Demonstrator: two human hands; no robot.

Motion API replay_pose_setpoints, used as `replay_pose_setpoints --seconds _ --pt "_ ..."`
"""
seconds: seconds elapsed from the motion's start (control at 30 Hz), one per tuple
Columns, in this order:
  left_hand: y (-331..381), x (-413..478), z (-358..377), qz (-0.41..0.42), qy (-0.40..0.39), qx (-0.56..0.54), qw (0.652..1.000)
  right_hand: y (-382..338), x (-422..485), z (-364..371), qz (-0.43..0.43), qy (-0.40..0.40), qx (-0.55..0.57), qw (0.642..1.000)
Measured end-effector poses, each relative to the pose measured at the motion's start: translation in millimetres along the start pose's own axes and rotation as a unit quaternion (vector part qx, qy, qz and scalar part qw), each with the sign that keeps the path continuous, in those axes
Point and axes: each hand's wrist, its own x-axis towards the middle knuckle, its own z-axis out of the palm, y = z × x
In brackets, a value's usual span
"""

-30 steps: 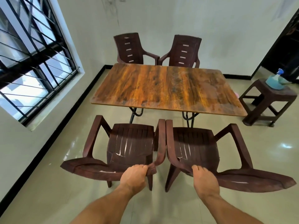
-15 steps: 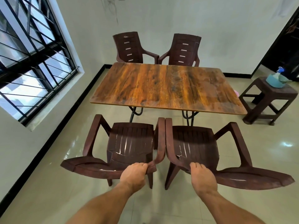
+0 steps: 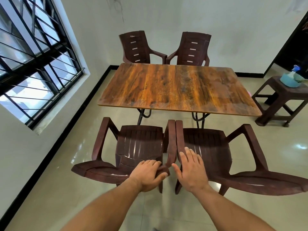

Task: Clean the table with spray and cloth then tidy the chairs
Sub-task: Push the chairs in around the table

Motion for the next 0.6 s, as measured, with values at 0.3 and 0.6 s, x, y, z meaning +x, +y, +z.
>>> replay_pose_setpoints --seconds 0.3,0.6 --pt "-105.1 -8.1 -26.7 -0.107 0.029 0.029 0.993 -129.2 76.9 3.7 -0.099 -0.005 0.068 0.993" --pt "-272.8 -15.6 -61.0 -0.177 0.002 0.011 0.984 -265.0 155.2 61.8 -0.107 -0.088 -0.025 0.990"
